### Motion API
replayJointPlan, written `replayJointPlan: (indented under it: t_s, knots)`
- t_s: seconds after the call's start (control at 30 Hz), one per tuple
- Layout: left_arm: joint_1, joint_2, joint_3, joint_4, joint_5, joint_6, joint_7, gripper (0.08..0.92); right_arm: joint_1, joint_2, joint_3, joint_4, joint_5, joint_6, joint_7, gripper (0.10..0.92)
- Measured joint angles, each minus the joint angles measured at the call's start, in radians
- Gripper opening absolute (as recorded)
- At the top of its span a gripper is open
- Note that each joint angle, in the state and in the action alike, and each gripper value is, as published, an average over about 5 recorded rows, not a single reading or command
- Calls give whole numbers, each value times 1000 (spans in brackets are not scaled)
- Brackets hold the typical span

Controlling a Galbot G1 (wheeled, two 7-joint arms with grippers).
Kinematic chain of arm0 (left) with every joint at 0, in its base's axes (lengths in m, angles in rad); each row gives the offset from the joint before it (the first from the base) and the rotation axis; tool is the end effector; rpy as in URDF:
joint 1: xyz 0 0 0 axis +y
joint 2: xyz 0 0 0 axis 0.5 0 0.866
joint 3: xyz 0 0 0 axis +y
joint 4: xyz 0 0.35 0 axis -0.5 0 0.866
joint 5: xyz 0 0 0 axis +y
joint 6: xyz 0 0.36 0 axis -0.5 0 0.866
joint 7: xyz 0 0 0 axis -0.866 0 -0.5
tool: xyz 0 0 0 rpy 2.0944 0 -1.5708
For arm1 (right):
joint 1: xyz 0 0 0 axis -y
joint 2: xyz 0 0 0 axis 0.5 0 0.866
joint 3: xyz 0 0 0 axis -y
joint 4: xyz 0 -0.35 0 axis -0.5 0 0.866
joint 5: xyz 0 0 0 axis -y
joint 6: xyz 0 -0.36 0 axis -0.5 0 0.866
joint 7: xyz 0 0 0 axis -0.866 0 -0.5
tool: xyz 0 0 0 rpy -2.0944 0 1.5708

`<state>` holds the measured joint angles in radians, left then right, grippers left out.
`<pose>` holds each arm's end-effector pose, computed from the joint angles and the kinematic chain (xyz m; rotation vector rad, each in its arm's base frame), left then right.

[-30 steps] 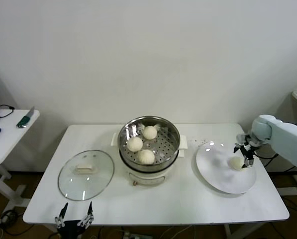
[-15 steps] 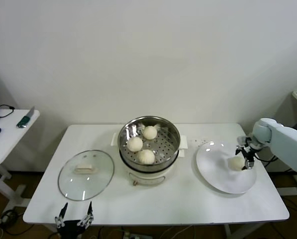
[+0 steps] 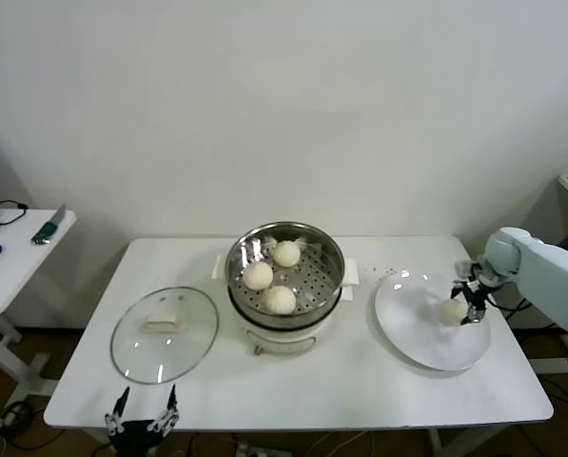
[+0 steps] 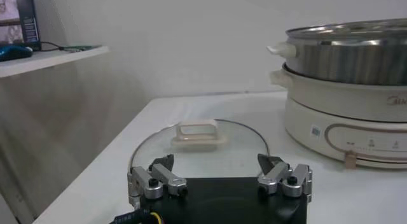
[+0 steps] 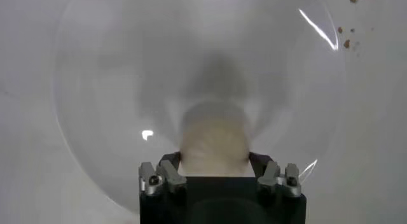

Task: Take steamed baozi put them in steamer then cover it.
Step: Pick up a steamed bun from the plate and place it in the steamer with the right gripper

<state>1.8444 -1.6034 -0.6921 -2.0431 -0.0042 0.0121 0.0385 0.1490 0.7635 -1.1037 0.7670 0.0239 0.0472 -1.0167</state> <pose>0.0864 0.0477 -0.3574 0.1678 -2.7957 -0.0883 0.5546 -0.2676 -0.2332 1.1413 -1.2974 1.3257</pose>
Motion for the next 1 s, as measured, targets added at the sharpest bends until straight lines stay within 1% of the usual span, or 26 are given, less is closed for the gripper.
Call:
replayJointPlan:
  t_s: [0.27, 0.5, 0.77, 1.0]
  knots:
    - [0, -3, 3, -2, 0, -2, -2, 823, 33, -30, -17, 47, 27, -14, -3, 708]
    - [-3, -4, 8, -4, 1, -4, -2, 823, 140, -70, -105, 149, 91, -29, -12, 704]
    - [-7, -2, 13, -7, 1, -4, -3, 823, 381, -78, -278, 292, 231, -45, -27, 704]
    - [-13, 3, 16, -9, 1, -2, -2, 823, 577, -39, -387, 405, 376, -78, -25, 704]
